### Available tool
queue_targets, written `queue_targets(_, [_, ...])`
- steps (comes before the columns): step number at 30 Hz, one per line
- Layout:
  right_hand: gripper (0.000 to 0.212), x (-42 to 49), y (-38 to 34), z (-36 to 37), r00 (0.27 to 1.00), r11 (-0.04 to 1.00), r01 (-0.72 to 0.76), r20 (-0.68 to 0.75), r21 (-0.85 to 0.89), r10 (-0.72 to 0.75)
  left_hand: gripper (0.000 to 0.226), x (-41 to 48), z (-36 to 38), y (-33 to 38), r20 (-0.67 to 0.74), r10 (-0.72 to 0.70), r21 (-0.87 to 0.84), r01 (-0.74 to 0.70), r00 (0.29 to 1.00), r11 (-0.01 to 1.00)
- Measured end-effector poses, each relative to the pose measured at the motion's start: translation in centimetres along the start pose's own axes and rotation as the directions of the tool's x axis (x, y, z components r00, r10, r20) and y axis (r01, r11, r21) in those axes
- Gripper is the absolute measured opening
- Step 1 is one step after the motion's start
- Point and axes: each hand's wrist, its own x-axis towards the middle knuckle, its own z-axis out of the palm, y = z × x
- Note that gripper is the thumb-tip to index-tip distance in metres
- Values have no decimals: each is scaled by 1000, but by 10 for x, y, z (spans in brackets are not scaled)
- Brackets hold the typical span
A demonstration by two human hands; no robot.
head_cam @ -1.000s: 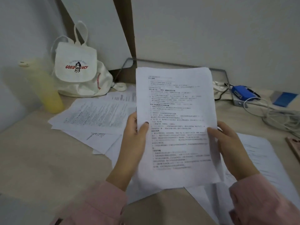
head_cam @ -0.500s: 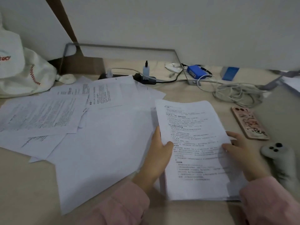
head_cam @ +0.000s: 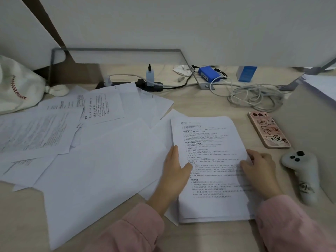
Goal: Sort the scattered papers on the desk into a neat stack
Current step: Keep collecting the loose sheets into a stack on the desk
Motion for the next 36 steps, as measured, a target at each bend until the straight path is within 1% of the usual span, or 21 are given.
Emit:
queue_targets(2, [47, 0, 0, -3, 999, 999, 13, 32, -40, -11, 57, 1, -3, -1, 14, -10, 19, 10, 1000, 1000])
queue_targets(5, [50, -1, -4, -12, 996, 996, 8, 87, -92, 0, 50, 0, -8, 1, 46, -26, 8, 26, 999, 1000])
queue_targets(7, [51, -3, -13, -17, 995, 992, 56, 92, -112, -46, 55, 0, -15, 2, 63, -27, 18, 26, 998, 999])
queue_targets(9, [50, -7, -27, -21, 983, 984, 145, 129, -100, -132, 59, -1, -26, 4, 54, -44, 29, 42, 998, 999])
queue_targets(12, [41, -16, -62, -22, 921, 956, 292, 277, -27, -274, 54, -4, -49, 5, 4, -3, 22, 3, 1000, 1000])
queue_targets(14, [34, -23, -90, -16, 868, 937, 347, 365, 40, -337, 52, -8, -69, 6, -44, 21, 30, -20, 999, 999])
queue_targets(17, [27, -35, -130, 3, 795, 905, 405, 439, 128, -418, 48, -13, -106, -1, -139, 32, 54, -25, 990, 998])
queue_targets(19, [25, -44, -154, 22, 750, 884, 436, 475, 168, -460, 48, -18, -134, -9, -211, 51, 116, -26, 976, 993])
queue_targets(21, [28, -54, -179, 45, 700, 871, 443, 526, 213, -484, 49, -23, -164, -21, -283, 60, 185, -7, 957, 983])
queue_targets(23, [31, -63, -205, 70, 635, 875, 374, 602, 309, -484, 50, -30, -197, -37, -347, 38, 245, 52, 937, 968])
queue_targets(25, [34, -71, -232, 96, 558, 866, 205, 673, 456, -486, 52, -35, -232, -57, -429, 18, 333, 140, 903, 932])
queue_targets(26, [36, -75, -245, 110, 528, 851, 105, 696, 515, -487, 54, -38, -250, -68, -477, 16, 399, 200, 879, 895])
queue_targets(28, [37, -80, -270, 138, 514, 818, -48, 716, 573, -472, 57, -43, -282, -93, -565, 18, 524, 343, 825, 780])
queue_targets(29, [35, -84, -283, 150, 514, 801, -115, 725, 588, -458, 58, -46, -295, -107, -593, 5, 559, 406, 805, 723])
queue_targets(31, [22, -92, -305, 173, 510, 767, -236, 748, 597, -425, 62, -54, -311, -130, -623, -13, 579, 473, 782, 664])
queue_targets(32, [17, -95, -314, 181, 504, 760, -269, 759, 591, -411, 69, -58, -314, -139, -626, 4, 587, 468, 780, 661])
queue_targets(34, [16, -100, -330, 196, 497, 757, -317, 780, 572, -381, 89, -60, -318, -153, -592, 39, 631, 432, 805, 645])
queue_targets(35, [10, -101, -337, 202, 496, 742, -350, 786, 571, -370, 94, -60, -319, -157, -586, 65, 647, 418, 807, 638])
queue_targets(36, [4, -101, -343, 208, 501, 720, -394, 790, 572, -354, 98, -61, -320, -158, -577, 55, 648, 415, 815, 639])
